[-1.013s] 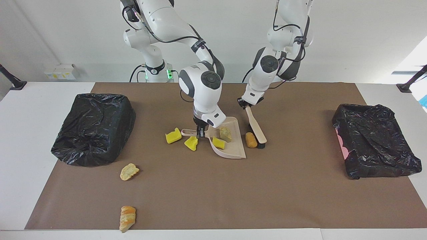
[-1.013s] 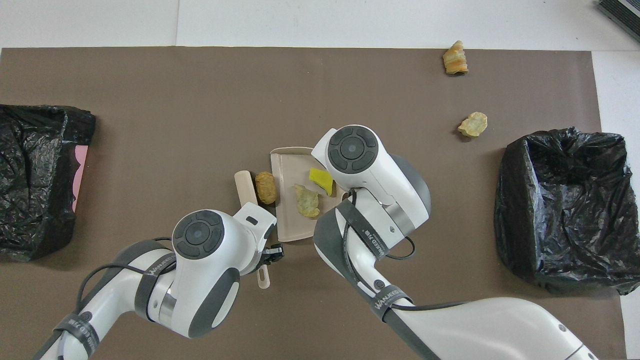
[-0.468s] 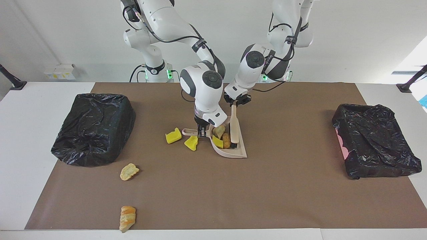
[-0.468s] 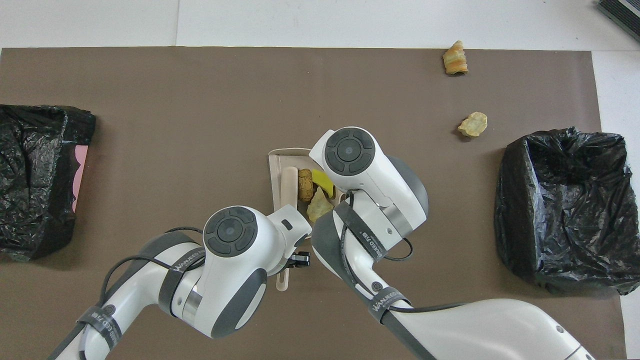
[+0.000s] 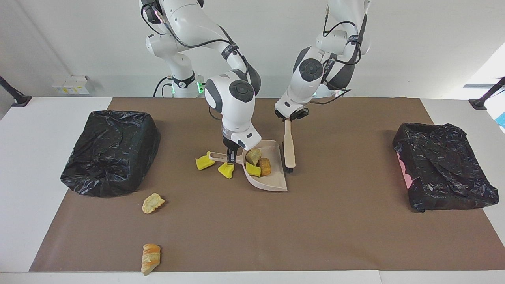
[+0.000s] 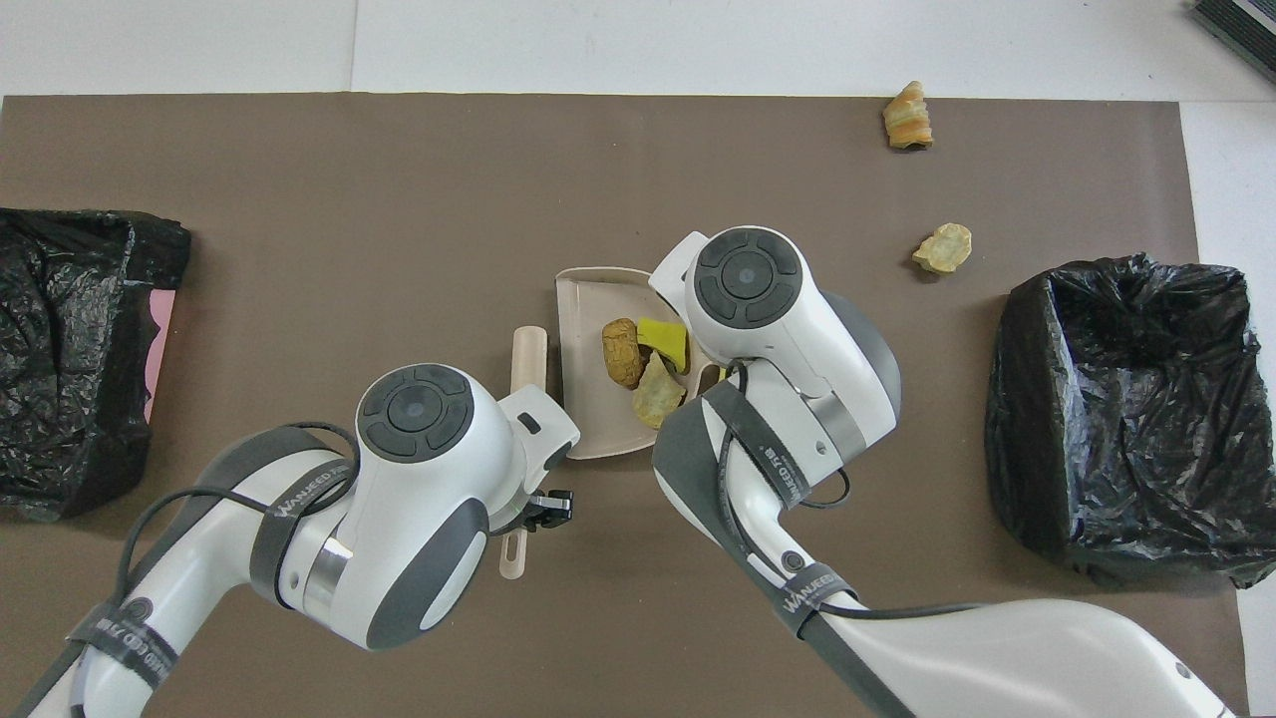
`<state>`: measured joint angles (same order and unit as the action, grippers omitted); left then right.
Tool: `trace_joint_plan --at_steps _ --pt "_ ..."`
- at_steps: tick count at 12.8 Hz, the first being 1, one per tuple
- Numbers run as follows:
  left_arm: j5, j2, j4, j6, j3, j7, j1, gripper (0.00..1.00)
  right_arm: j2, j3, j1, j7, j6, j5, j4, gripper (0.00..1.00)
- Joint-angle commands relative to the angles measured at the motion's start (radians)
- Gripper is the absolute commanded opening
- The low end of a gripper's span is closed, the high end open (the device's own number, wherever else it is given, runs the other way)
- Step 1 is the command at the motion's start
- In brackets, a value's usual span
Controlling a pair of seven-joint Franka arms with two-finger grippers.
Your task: Sweep and dump trash in bin
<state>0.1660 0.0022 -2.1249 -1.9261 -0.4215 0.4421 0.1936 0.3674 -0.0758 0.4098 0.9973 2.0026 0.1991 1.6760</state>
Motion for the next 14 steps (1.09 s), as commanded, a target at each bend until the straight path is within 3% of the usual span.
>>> trace_joint_plan --at_steps 1,6,9,14 --pt "-0.026 -0.047 -0.030 0.018 -0.009 0.088 -0.003 0.00 -0.042 -0.012 -0.037 0.023 -0.037 -0.024 -0.005 0.00" --pt "-0.007 -0.227 -0.242 -0.059 -0.103 0.185 0.058 0.00 -0.053 -0.010 -0.163 0.210 -0.208 -0.079 -0.145 0.00" --pt "0.160 -0.318 -0.311 -0.077 -0.201 0.210 0.090 0.00 -0.088 -0.010 -0.256 0.318 -0.254 -0.079 -0.154 0.00" --pt "0.237 -0.331 -0.403 -0.185 -0.335 0.320 0.092 0.00 -0.142 -0.006 -0.420 0.510 -0.272 -0.076 -0.154 0.00"
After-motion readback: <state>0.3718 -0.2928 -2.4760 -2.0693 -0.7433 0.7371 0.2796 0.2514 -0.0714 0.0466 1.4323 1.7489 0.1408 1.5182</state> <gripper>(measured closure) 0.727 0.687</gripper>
